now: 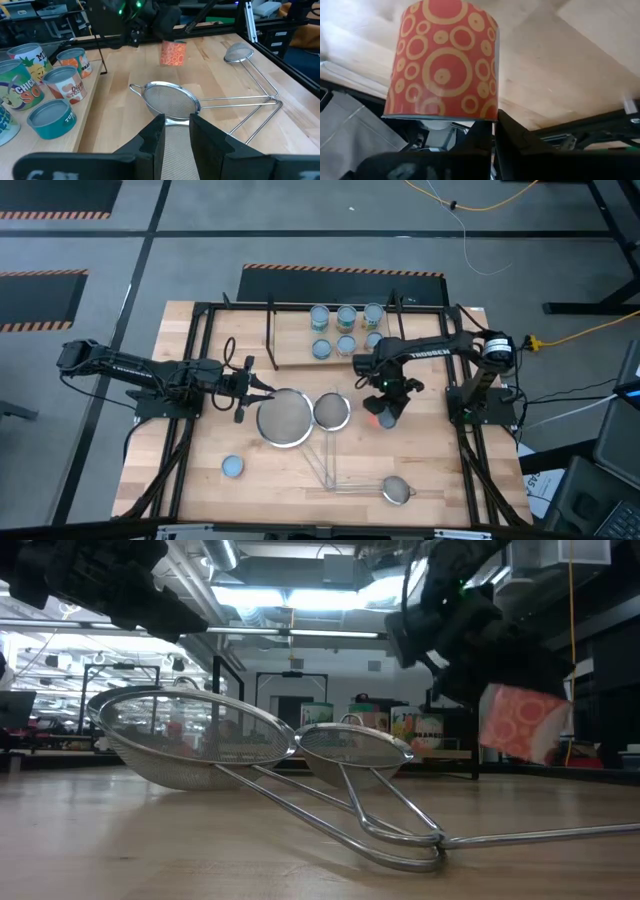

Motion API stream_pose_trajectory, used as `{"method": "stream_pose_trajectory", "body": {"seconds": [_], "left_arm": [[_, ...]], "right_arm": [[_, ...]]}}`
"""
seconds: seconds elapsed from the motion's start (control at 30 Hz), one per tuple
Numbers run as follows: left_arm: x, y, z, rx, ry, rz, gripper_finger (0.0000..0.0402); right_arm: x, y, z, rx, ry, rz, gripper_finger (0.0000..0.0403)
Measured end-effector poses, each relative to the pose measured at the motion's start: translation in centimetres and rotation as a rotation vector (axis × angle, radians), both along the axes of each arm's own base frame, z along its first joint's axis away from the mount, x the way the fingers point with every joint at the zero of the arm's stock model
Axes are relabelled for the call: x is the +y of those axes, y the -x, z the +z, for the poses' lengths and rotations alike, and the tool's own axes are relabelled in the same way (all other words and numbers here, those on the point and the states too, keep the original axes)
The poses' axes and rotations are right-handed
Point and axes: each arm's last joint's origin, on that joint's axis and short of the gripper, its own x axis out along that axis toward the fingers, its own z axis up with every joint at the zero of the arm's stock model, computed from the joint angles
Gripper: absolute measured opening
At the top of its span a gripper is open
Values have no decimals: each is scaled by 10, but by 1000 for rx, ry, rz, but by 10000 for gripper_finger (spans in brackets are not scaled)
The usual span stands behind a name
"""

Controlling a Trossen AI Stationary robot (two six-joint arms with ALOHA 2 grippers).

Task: Pick and place cans onto a shelf
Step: Put the canned meatballs on the shelf

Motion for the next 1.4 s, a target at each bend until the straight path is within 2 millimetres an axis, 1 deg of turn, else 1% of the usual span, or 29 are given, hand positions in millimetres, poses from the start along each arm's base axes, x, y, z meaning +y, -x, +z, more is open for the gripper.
{"method": "stream_pose_trajectory", "body": {"seconds": [0.13, 0.33, 0.6, 0.83, 1.03, 1.23, 1.4], "left_arm": [[0, 0, 0, 0, -1, 0, 82], [0, 0, 0, 0, 0, 0, 82], [0, 0, 0, 0, 1, 0, 82], [0, 0, 0, 0, 4, 1, 82], [0, 0, 0, 0, 4, 2, 82], [0, 0, 0, 0, 4, 1, 82], [0, 0, 0, 0, 3, 1, 82]], "right_arm": [[-5, 8, -9, 40, -5, -23, 12], [-10, 17, -18, 78, -24, -57, 12], [-18, 20, -20, 87, -31, -93, 21], [-25, 18, -21, 93, -21, -175, 33], [-31, 12, -23, 48, -13, -247, 34], [-33, 7, -25, -11, -19, -263, 36], [-33, 5, -25, -26, -24, -268, 59]]}}
